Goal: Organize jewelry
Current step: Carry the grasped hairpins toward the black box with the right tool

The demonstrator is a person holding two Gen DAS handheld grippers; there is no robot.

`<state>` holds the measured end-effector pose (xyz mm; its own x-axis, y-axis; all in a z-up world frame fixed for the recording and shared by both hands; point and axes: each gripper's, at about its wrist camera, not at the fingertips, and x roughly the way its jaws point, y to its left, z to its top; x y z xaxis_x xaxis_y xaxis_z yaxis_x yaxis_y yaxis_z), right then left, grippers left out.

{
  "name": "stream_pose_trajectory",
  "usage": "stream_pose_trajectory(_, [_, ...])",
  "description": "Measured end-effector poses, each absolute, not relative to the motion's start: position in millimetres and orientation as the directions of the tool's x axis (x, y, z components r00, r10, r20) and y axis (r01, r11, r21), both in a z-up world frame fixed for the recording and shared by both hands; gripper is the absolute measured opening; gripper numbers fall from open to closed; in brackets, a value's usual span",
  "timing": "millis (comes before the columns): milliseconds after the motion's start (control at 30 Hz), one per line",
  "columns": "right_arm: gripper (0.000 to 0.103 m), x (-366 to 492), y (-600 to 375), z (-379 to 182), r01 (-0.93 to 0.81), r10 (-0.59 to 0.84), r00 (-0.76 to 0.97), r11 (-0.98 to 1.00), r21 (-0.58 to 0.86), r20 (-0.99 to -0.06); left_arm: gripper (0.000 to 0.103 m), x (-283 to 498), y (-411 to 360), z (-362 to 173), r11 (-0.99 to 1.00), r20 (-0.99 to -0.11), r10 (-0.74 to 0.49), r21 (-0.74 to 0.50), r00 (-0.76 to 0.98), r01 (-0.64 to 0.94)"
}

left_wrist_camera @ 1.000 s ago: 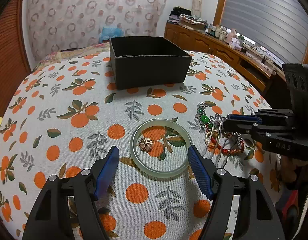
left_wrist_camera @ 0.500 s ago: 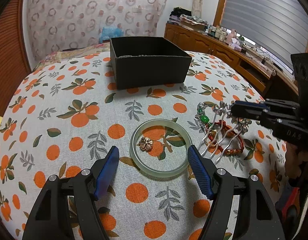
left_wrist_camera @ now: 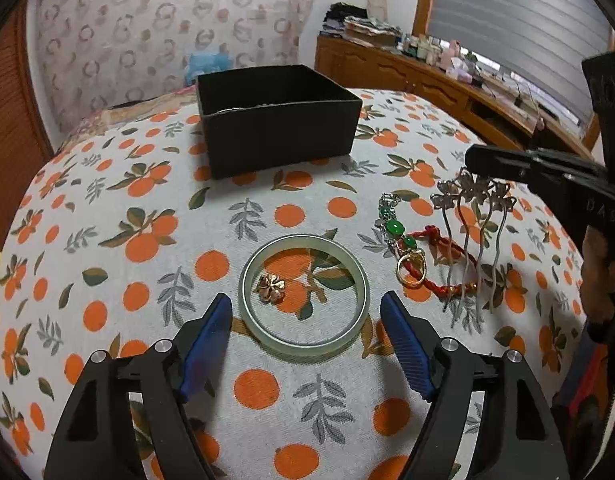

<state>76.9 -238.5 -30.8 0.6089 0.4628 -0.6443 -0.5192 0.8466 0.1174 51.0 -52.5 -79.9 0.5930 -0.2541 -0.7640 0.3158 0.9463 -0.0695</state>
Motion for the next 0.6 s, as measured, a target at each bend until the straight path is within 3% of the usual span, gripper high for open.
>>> stream_pose_trajectory(267, [0.003, 79.8, -238.9, -24.5, -0.522, 0.461, 0.619, 0.846, 0.105, -0.636, 0.075, 58.9, -65.0, -81.4, 0.941, -0.773, -0.224, -0.012, 0.594, 0.339])
stream_pose_trajectory(333, [0.003, 80.7, -237.5, -21.3, -0.528, 0.459, 0.622, 0.844, 0.094, -0.634, 0.069, 60.3, -65.2, -80.9, 0.942, -0.770, -0.217, -0.005, 0.600, 0.334])
stream_pose_trajectory(600, [0.003, 87.8, -227.7, -5.2, -0.553, 0.449, 0.634, 0.832, 0.037, -0.629, 0.069, 58.7, -56.4, -70.6, 0.947, -0.739, -0.239, -0.034, 0.630, 0.320])
